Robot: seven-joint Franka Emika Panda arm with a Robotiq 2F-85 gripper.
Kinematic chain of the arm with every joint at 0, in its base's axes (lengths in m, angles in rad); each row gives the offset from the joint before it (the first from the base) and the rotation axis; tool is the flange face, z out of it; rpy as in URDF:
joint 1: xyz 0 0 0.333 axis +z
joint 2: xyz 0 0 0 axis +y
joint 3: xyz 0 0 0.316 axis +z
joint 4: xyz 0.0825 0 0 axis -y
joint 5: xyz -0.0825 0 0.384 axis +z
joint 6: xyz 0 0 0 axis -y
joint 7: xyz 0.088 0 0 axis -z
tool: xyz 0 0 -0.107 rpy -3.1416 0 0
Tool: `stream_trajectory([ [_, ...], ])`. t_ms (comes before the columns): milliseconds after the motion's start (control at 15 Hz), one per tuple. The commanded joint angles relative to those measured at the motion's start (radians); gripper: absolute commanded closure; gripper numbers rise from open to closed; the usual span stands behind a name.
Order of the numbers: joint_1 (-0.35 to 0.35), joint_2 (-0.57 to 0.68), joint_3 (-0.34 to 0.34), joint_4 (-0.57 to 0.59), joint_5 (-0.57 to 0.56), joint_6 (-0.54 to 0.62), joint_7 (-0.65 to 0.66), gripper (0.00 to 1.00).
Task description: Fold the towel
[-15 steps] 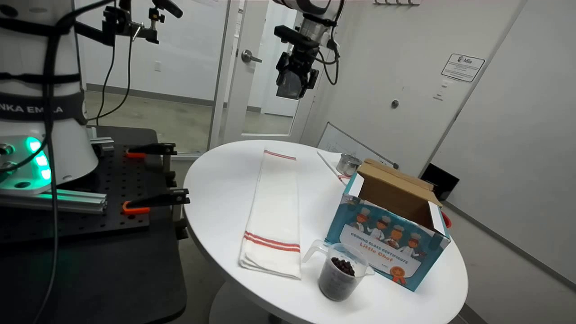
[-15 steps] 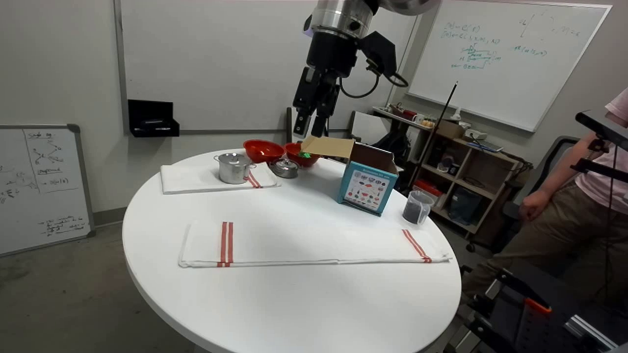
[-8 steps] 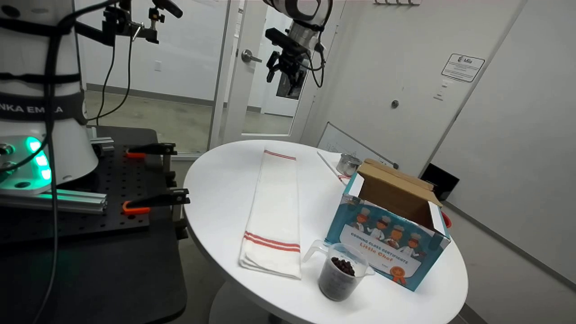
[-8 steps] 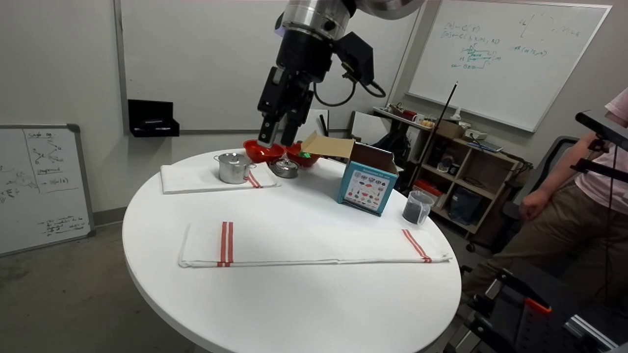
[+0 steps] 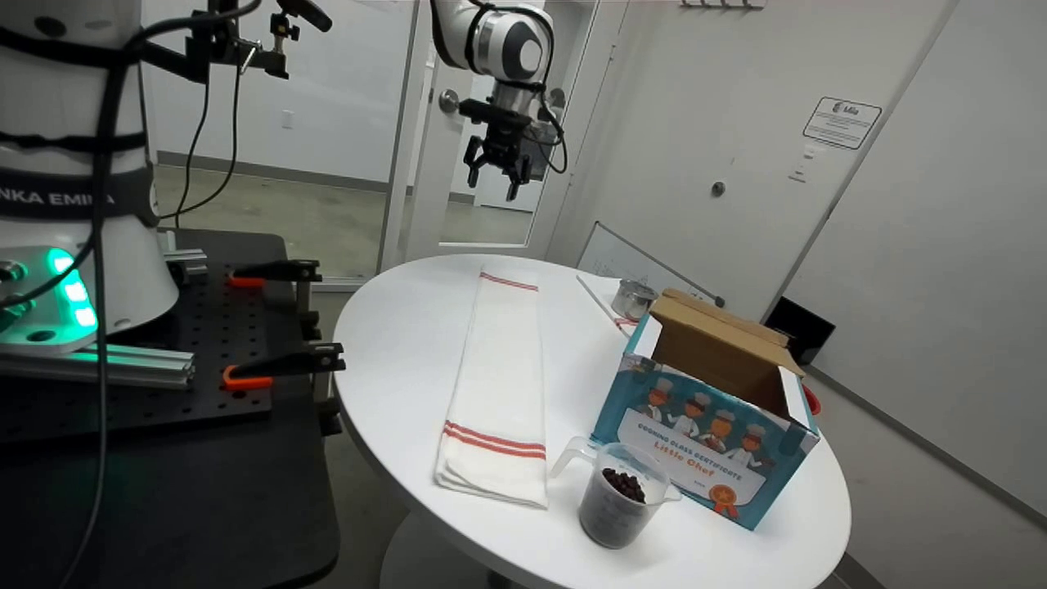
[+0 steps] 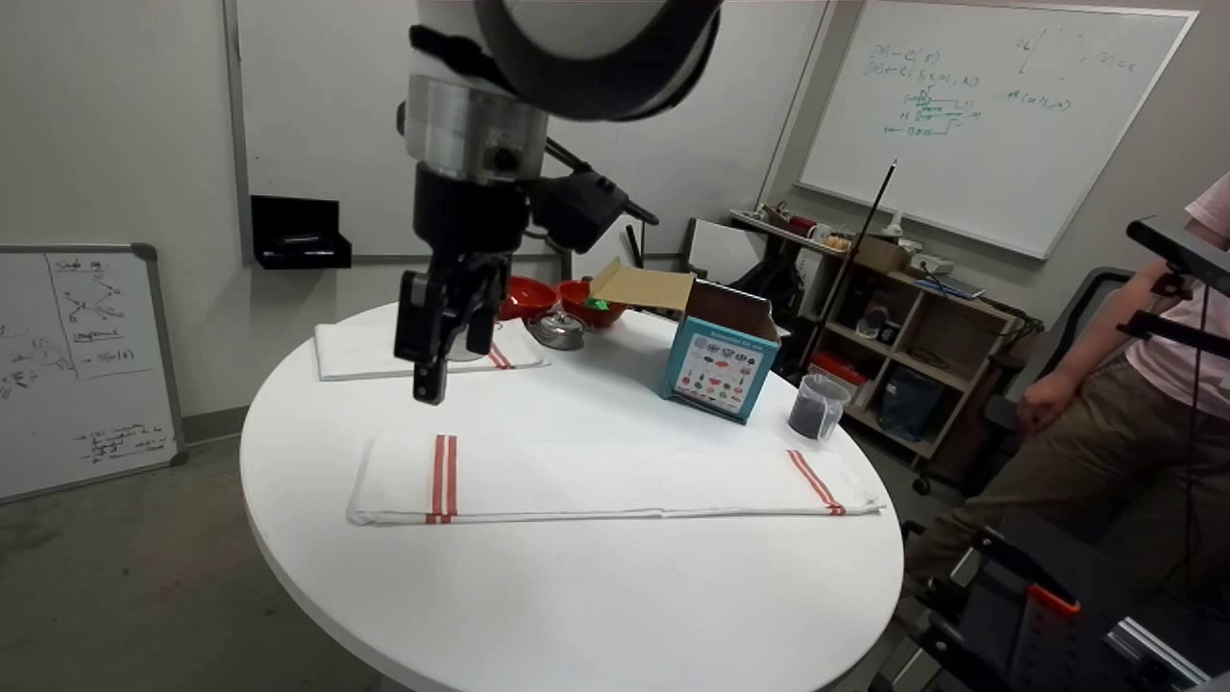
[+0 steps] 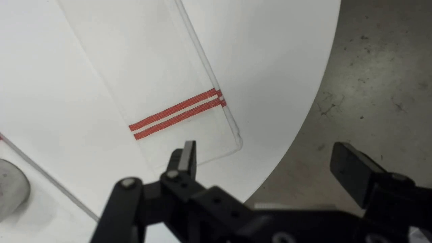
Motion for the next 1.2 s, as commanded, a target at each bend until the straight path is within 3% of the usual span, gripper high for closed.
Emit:
stream_trajectory([
  [0, 0.072, 0.155, -0.049, 0.198, -0.081, -0.035, 0.093, 0.00],
  [67, 0.036, 0.078, -0.020, 0.082, -0.048, -0.005, 0.050, 0.00],
  [267, 0.058, 0.142, -0.034, 0.159, -0.059, -0.009, 0.069, 0.00],
  [400, 0.052, 0.138, -0.040, 0.147, -0.055, 0.010, 0.081, 0.00],
  [867, 0.064, 0.245, -0.088, 0.239, -0.020, 0.065, 0.277, 0.00],
  [1133, 0.066, 0.317, -0.087, 0.301, -0.002, 0.045, 0.315, 0.00],
])
